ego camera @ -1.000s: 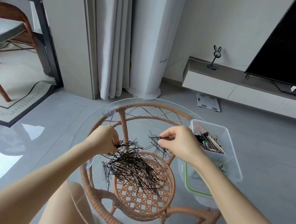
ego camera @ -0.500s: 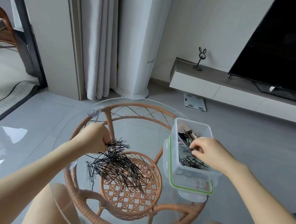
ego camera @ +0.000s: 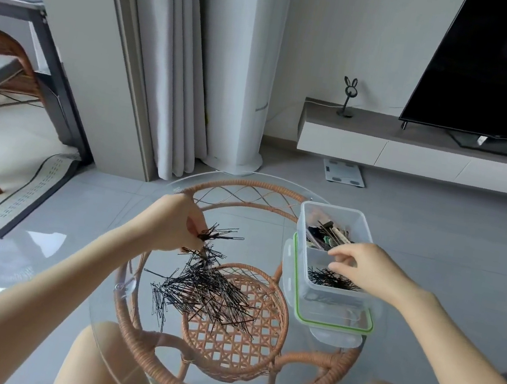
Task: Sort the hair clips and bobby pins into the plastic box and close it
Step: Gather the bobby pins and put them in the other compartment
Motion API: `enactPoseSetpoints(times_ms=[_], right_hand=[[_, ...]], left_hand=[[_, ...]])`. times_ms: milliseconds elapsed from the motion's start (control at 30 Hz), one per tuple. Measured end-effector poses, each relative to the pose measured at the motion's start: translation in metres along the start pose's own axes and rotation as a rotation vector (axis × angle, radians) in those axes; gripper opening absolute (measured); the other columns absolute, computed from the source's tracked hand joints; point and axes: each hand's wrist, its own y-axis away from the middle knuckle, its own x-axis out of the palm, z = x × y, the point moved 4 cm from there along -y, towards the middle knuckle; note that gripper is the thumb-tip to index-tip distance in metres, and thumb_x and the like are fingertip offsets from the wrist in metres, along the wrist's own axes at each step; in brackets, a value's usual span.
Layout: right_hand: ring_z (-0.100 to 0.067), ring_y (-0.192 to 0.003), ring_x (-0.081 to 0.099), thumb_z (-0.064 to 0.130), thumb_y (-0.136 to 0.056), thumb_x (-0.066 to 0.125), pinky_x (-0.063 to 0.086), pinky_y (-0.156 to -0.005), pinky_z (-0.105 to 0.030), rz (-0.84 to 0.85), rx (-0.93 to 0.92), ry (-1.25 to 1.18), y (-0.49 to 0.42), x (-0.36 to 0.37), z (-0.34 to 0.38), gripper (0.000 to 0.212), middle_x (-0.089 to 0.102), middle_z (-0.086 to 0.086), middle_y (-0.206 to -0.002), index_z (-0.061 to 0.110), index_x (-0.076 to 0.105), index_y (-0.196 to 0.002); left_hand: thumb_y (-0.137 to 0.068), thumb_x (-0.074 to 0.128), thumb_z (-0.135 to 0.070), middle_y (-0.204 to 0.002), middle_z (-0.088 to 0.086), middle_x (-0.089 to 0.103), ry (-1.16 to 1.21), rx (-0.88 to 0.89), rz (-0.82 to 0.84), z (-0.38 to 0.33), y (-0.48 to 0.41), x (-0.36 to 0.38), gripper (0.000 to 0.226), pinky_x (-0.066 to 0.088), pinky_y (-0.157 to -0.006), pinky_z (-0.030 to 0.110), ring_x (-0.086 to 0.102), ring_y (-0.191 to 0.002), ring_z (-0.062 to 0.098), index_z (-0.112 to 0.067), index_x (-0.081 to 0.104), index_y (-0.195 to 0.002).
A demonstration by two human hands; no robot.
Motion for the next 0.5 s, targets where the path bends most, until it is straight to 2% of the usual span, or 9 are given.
enactPoseSetpoints(times_ms=[67,167,267,333,400,433,500], right_hand=[[-0.01,-0.087,0.06,0.028,-0.084,0.064,0.047,-0.083,-0.026,-0.031,-0.002,-0.019,0.005,-0.005,-0.002,0.031,0.066,0.005,-0.096,0.021,0.063,-0.115],[-0.003,-0.079,0.057,0.026,-0.085,0.063,0.045,-0.079,-0.024,-0.066,-0.007,-0.057,0.012,-0.014,-0.005,0.03,0.065,0.005,-0.094,0.023,0.063,-0.115],[0.001,-0.075,0.056,0.023,-0.084,0.064,0.045,-0.078,-0.022,-0.108,-0.002,-0.102,0.021,-0.022,-0.012,0.027,0.066,0.003,-0.092,0.022,0.066,-0.111],[-0.004,-0.075,0.057,0.021,-0.085,0.064,0.043,-0.076,-0.021,-0.134,0.003,-0.12,0.028,-0.027,-0.017,0.026,0.067,0.002,-0.092,0.022,0.066,-0.111],[-0.011,-0.078,0.059,0.019,-0.086,0.063,0.042,-0.076,-0.02,-0.17,0.008,-0.139,0.035,-0.033,-0.023,0.027,0.068,0.001,-0.093,0.021,0.066,-0.113],[-0.013,-0.08,0.06,0.018,-0.086,0.062,0.042,-0.076,-0.021,-0.19,0.012,-0.15,0.039,-0.036,-0.026,0.027,0.069,0.001,-0.093,0.021,0.066,-0.113],[-0.018,-0.084,0.063,0.016,-0.086,0.062,0.044,-0.077,-0.022,-0.232,0.02,-0.172,0.046,-0.041,-0.031,0.026,0.07,-0.001,-0.092,0.019,0.066,-0.112]], left_hand=[[-0.071,0.076,-0.014,-0.069,-0.006,0.067,0.002,0.025,-0.012,-0.017,-0.002,-0.009,0.018,0.046,-0.053,0.006,0.061,-0.059,0.006,-0.017,0.074,-0.088],[-0.071,0.076,-0.012,-0.07,-0.005,0.072,0.048,0.057,-0.03,-0.043,-0.007,-0.02,0.017,0.057,-0.064,0.022,0.066,-0.056,0.005,-0.017,0.074,-0.086],[-0.071,0.076,-0.01,-0.072,-0.003,0.073,0.089,0.095,-0.03,-0.075,-0.016,-0.02,0.016,0.059,-0.071,0.029,0.065,-0.054,0.005,-0.016,0.073,-0.085],[-0.071,0.075,-0.011,-0.076,0.0,0.074,0.092,0.142,-0.028,-0.099,-0.024,-0.013,0.017,0.058,-0.071,0.024,0.066,-0.063,0.013,-0.016,0.074,-0.088],[-0.072,0.074,-0.011,-0.076,-0.001,0.073,0.096,0.194,0.006,-0.124,-0.032,0.0,0.018,0.05,-0.057,0.008,0.065,-0.065,0.014,-0.015,0.074,-0.089],[-0.072,0.073,-0.011,-0.077,0.0,0.073,0.089,0.22,0.025,-0.136,-0.037,0.009,0.018,0.047,-0.054,0.006,0.065,-0.067,0.014,-0.015,0.074,-0.09],[-0.073,0.072,-0.011,-0.083,0.005,0.075,0.079,0.269,0.051,-0.157,-0.046,0.027,0.018,0.053,-0.066,0.018,0.068,-0.075,0.02,-0.014,0.074,-0.091]])
